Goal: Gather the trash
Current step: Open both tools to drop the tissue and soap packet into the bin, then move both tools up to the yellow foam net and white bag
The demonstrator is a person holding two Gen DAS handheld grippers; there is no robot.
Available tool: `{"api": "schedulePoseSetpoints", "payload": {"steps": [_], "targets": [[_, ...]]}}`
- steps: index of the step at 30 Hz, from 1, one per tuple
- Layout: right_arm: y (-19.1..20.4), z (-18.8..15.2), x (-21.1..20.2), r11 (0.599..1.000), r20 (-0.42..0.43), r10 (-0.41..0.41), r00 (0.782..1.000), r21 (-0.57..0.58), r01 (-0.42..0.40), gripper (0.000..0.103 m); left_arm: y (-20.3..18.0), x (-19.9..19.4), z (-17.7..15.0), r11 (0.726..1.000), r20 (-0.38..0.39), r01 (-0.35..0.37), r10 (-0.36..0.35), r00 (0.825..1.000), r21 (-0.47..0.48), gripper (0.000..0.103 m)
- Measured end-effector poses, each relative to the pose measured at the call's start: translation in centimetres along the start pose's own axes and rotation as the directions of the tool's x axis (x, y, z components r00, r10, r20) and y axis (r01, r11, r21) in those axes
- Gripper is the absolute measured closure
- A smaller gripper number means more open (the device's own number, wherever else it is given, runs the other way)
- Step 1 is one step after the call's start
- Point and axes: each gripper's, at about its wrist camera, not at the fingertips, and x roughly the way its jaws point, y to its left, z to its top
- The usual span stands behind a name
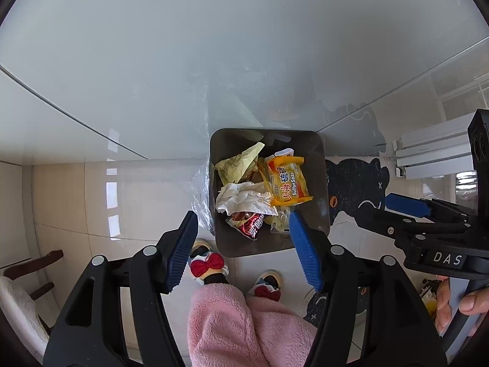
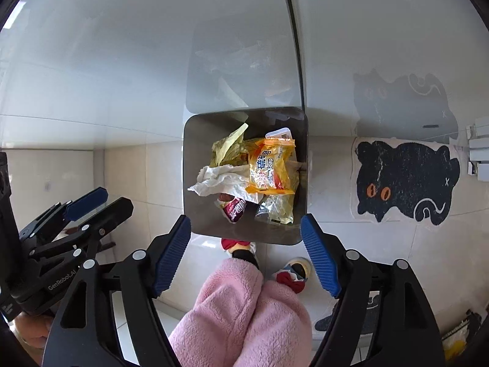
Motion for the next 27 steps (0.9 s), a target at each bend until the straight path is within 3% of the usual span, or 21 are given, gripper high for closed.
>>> {"api": "schedulePoseSetpoints", "payload": {"steps": [2,8,13,15,18,22,27], "targets": [[0.2,-0.4,-1.1,1.000,0.007,-0.007,1.000,-0.001,0.007,0.021,-0.2,-1.0,0.0,1.000,0.011,-0.001,0.001,1.000,0.001,0.041],[1.2,-1.9,-5.7,1.000,0.041,-0.010,0.999,-0.017,0.010,0.021,-1.0,-5.5,-0.1,1.000,0.056,0.007,-0.006,0.998,-0.009,0.036],[3.3,-4.1,-12.4,0.996,0.117,0.007,0.993,-0.090,0.003,0.005,-2.0,-12.6,-0.8,1.000,0.140,0.025,-0.023,0.990,-0.010,0.020],[4.4,-4.8,-15.2,0.991,0.158,0.005,0.987,-0.129,0.016,0.003,-2.2,-15.7,-1.0,1.000,0.185,0.028,-0.026,0.982,-0.007,0.011],[5.9,-5.5,-18.8,0.981,0.216,-0.009,0.976,-0.188,0.051,0.003,-2.4,-20.1,-0.9,0.999,0.241,0.029,-0.025,0.970,-0.017,0.008],[7.9,-5.3,-23.3,0.968,0.304,0.001,0.953,-0.240,0.075,0.003,-2.6,-25.0,0.0,0.999,0.303,0.033,-0.026,0.953,-0.016,0.008],[10.7,-2.9,-29.0,0.950,0.453,0.018,0.891,-0.285,0.126,0.003,-2.3,-30.4,2.9,1.000,0.377,0.028,-0.022,0.926,-0.009,0.008]]}}
